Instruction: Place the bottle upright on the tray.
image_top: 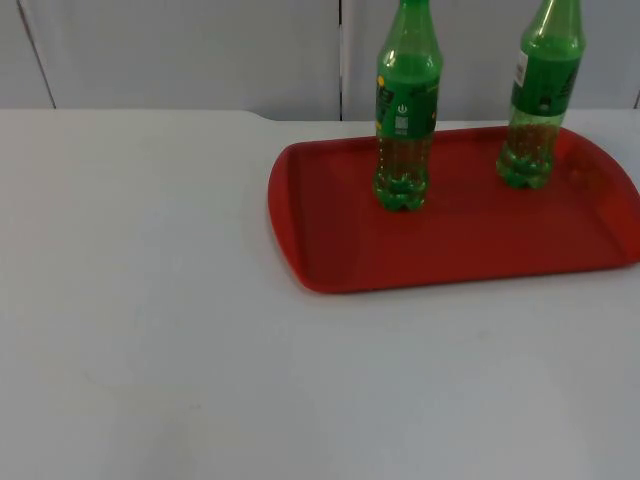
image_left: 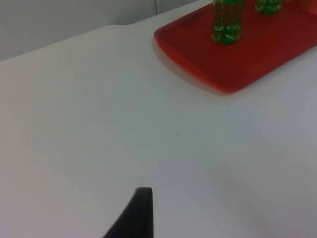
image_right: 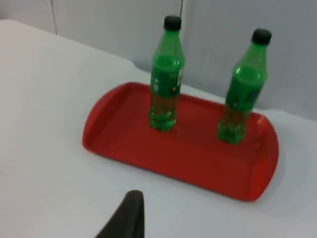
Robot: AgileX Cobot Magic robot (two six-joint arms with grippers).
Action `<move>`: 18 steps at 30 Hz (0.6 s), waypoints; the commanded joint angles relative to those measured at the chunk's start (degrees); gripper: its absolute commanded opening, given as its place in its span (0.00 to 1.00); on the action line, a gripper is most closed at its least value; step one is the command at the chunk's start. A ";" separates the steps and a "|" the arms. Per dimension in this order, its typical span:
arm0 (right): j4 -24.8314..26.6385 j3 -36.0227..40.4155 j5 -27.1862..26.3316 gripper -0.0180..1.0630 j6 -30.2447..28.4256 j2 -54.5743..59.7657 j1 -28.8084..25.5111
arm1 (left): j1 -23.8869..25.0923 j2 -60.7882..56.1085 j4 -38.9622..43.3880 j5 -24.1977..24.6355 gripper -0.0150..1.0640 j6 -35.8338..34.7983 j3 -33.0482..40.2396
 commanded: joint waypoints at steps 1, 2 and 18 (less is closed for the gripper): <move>-3.13 1.22 1.54 0.99 3.76 -2.45 0.49 | -0.16 -0.25 -0.38 0.16 0.99 0.14 0.25; -5.11 1.80 2.28 0.99 6.61 -4.12 0.49 | -0.16 -0.25 -0.38 0.16 0.99 0.14 0.25; -22.60 2.18 14.27 0.99 26.05 -14.51 0.49 | -0.16 -0.25 -0.38 0.16 0.99 0.14 0.25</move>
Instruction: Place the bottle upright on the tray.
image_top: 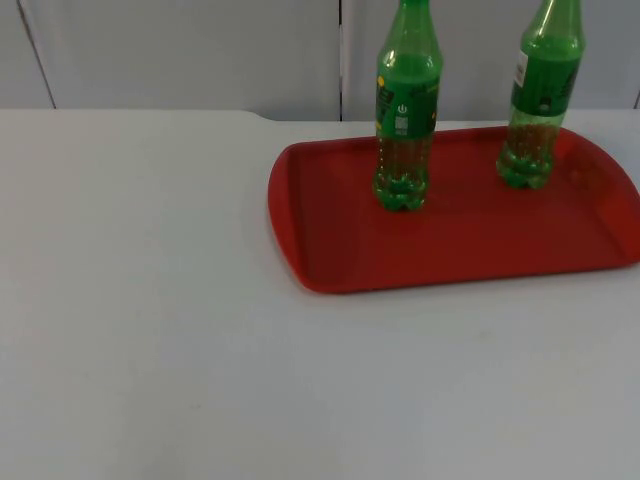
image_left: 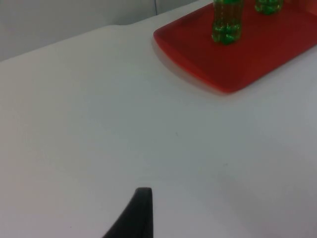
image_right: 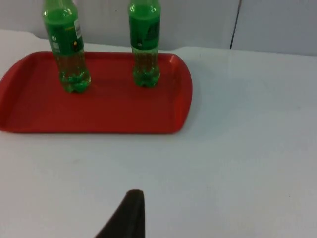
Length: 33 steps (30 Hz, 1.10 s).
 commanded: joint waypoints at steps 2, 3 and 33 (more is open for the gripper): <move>-0.31 0.58 0.82 0.99 1.43 -0.21 -0.05 | -0.16 -0.25 -0.38 0.16 0.99 0.14 0.25; -0.17 0.85 1.03 0.99 1.86 -0.21 -0.05 | -0.16 -0.25 -0.38 0.16 0.99 0.14 0.25; 0.36 3.31 0.81 0.99 0.18 -0.21 -0.05 | -0.16 -0.25 -0.49 0.16 0.99 0.14 0.25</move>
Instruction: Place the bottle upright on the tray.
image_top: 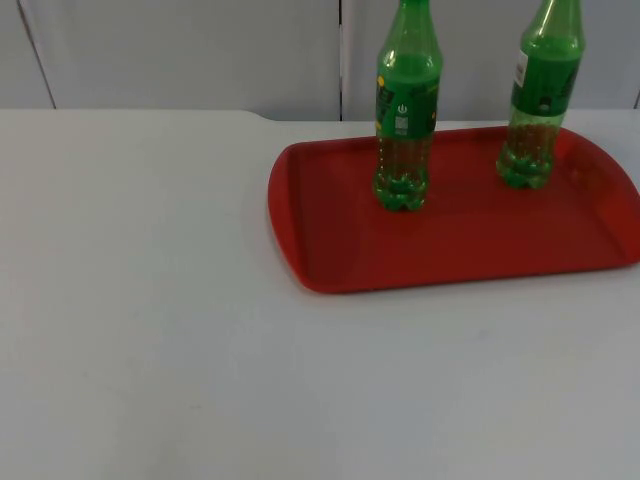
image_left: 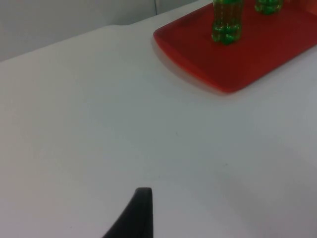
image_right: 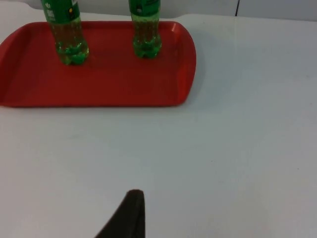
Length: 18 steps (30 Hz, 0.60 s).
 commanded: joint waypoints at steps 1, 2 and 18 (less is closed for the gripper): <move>0.18 0.14 -0.21 0.99 -0.56 -0.21 -0.05 | -0.16 -0.25 -0.49 0.16 0.99 -0.02 0.25; 0.18 0.14 -0.21 0.99 -0.56 -0.21 -0.05 | -0.16 -0.25 -0.49 0.16 0.99 -0.02 0.25; 0.18 0.14 -0.21 0.99 -0.56 -0.21 -0.05 | -0.16 -0.25 0.47 0.16 0.99 -0.16 0.25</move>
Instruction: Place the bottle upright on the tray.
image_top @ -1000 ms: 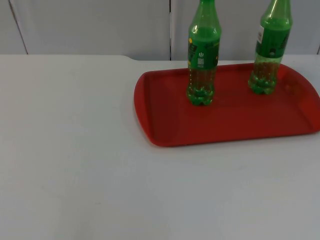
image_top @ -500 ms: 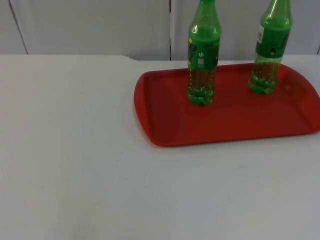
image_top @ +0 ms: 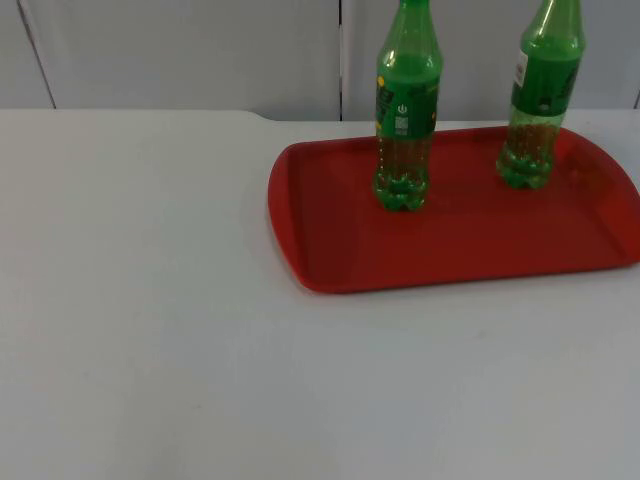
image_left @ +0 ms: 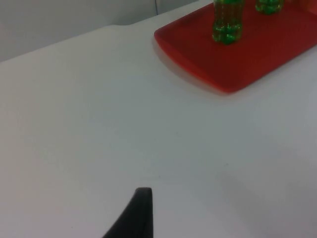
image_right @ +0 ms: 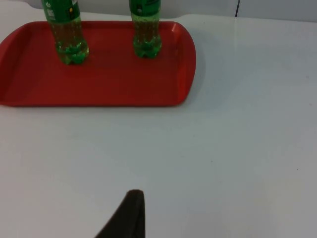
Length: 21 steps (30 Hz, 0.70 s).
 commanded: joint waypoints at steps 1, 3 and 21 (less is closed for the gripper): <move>0.18 0.14 -0.21 0.99 -0.38 -0.21 -0.05 | -0.16 -0.25 0.47 0.16 0.99 -0.16 0.25; 0.18 0.14 -0.21 0.99 -0.38 -0.21 -0.05 | -0.16 -0.25 0.47 0.16 0.99 -0.16 0.25; 0.18 0.14 -0.21 0.99 -0.38 -0.21 -0.05 | 10.27 -0.25 0.45 0.16 0.99 -0.16 0.25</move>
